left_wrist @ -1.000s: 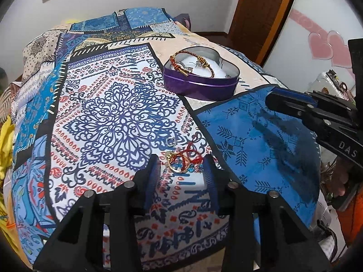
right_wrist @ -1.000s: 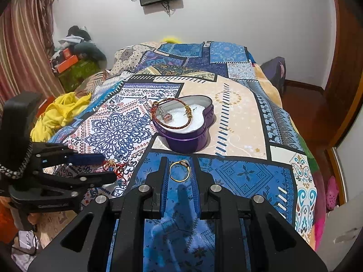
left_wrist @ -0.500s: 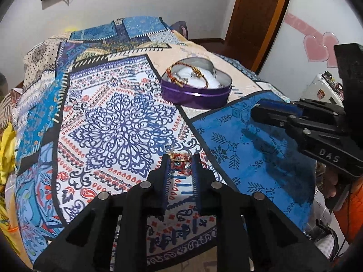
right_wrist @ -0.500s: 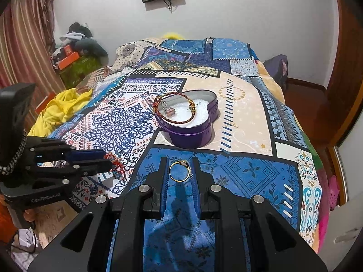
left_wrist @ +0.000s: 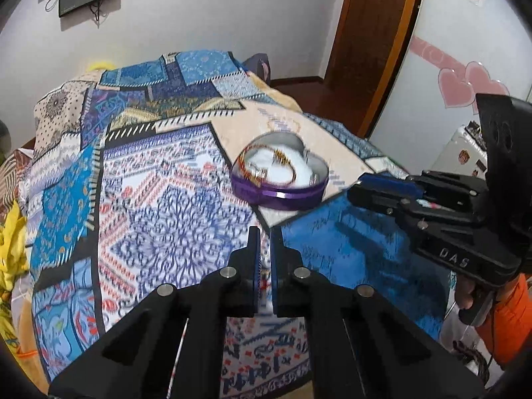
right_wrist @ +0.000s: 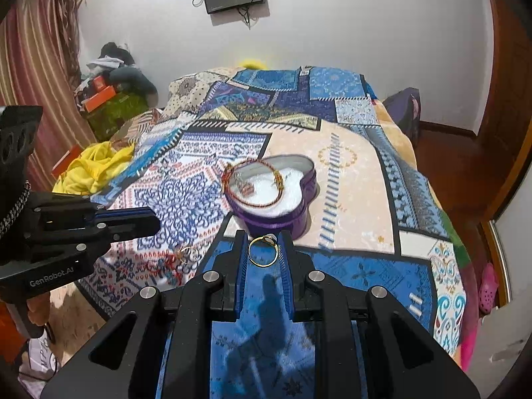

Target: Organize jewelry

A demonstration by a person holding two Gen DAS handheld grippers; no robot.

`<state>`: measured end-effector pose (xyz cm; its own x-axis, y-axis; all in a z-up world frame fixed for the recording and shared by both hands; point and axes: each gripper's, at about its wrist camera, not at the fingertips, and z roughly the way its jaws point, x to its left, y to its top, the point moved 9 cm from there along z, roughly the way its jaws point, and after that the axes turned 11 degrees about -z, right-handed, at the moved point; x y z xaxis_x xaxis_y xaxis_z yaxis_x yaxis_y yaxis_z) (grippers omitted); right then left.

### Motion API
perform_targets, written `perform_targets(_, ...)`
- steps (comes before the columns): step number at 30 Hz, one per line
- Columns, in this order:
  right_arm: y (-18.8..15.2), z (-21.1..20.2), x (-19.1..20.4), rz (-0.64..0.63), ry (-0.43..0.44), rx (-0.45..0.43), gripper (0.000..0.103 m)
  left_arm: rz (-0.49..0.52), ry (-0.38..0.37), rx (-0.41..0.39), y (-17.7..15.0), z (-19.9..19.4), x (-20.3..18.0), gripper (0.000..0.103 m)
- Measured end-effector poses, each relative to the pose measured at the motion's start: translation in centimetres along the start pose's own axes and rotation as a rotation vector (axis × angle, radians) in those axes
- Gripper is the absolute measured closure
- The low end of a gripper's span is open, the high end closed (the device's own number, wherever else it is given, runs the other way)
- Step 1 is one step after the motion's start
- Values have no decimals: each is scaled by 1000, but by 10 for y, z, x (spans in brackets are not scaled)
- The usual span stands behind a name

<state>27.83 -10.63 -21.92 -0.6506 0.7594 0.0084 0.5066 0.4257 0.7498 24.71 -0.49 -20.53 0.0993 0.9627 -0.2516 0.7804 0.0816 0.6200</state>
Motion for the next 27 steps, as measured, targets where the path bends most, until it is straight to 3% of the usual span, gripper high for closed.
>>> perform_targets(4,9,-2,-3,3,-3,-23,86,4,8,-13,9,0,1,99)
perform_targets(6,12,-2,-5,3,-3,-31,86,8,19,14,5,6,3,93)
perform_targets(8,13,-2,-6,3,-2,-33,86,2,22,62,-4,14,6,74)
perform_targets(10,13,0,-7,5,-2,-32,86,-3,18,96,-13,22,7,68)
perform_targets(16,8,4,-9,12,5,-21,86,-15,10,177,-38,43,5,68)
perform_targets(21,5,4,-11,16,6,-15,86,-37,8,167,-38,47,7,68)
perform_targets(27,2,5,-12,24,8,-12,86,-51,10,160,-34,51,13,91)
